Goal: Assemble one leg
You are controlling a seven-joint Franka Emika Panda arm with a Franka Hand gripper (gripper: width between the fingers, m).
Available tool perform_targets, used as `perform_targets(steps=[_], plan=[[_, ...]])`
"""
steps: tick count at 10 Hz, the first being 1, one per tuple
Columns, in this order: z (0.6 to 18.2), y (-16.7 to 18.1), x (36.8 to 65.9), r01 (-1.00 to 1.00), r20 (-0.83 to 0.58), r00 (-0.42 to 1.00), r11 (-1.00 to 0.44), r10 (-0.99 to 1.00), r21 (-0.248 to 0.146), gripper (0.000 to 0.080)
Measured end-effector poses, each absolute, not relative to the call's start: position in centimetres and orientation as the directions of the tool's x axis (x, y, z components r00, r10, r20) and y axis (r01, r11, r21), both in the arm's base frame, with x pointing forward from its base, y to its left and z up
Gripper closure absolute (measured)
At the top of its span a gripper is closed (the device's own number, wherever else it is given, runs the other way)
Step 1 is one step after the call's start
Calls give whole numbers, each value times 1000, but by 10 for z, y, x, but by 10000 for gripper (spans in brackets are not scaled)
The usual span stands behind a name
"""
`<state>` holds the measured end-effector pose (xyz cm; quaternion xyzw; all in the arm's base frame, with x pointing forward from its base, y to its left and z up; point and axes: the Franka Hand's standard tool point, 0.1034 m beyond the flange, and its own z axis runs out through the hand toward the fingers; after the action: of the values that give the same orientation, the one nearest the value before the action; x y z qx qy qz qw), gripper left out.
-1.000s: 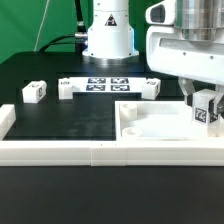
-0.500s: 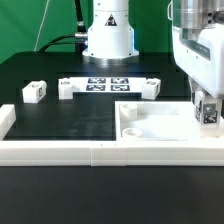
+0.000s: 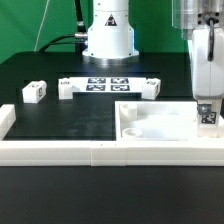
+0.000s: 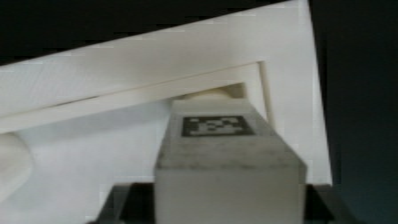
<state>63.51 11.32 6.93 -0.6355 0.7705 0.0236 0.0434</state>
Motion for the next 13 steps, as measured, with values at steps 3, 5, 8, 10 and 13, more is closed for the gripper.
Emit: perform_targets(steps=[3,5,8,10,13], plan=[[69,114,635,-999,-92,6,-3,-996,-32,164],[71,116,634,-955,-84,294,-291,-952,-47,152],[71,117,634,-793,-62,609,-605,-790,-73,151],[71,117,634,-625,-34,780,-777,-625,-73,151],[71,117,635,-368,-8,930,-927,-368,-69,151]])
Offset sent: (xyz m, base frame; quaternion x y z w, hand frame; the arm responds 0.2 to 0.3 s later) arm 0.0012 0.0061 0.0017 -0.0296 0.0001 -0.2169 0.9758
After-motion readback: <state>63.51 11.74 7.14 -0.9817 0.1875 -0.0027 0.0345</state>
